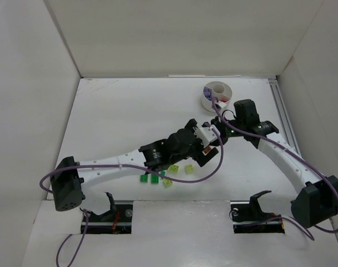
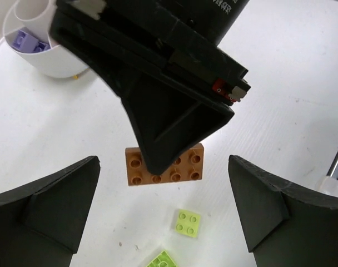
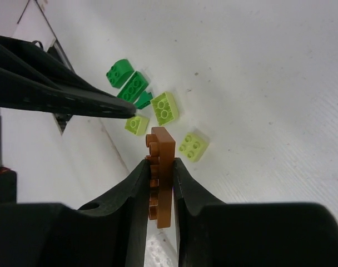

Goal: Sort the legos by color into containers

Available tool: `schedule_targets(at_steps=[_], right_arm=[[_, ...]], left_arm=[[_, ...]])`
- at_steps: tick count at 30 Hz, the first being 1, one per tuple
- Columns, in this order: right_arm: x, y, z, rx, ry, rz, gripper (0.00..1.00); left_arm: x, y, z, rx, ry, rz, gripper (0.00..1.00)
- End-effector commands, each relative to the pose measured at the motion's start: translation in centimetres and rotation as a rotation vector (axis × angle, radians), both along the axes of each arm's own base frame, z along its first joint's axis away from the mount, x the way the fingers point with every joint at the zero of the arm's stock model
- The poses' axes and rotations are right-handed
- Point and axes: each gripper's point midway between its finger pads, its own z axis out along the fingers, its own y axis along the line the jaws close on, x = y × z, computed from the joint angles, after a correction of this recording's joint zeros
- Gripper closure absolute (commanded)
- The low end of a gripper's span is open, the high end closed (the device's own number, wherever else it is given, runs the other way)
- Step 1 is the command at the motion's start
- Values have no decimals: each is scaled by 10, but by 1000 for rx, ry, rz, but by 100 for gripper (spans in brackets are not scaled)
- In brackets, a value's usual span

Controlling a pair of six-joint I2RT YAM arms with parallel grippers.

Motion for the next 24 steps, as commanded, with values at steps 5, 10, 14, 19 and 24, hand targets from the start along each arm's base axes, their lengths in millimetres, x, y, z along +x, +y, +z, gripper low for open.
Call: schedule_targets(at_steps=[5,10,14,19,24], right_arm=[[47,-21,39,54,-209,-95,100],[108,-49,68,95,-410,-230,100],[166,-70,94,57,-567,-348,100],[231,-80,124,66,-781,-361,100],[278,-85,111,63,-872,-345,100]], left_arm=[[6,14,41,-140,-27,95,0],[45,59,47,-266,71,297,0],[75,110,43,-392,187,487,0],[81,143,48,-495,263,482,0],[96,171,42,-509,257,563,0]])
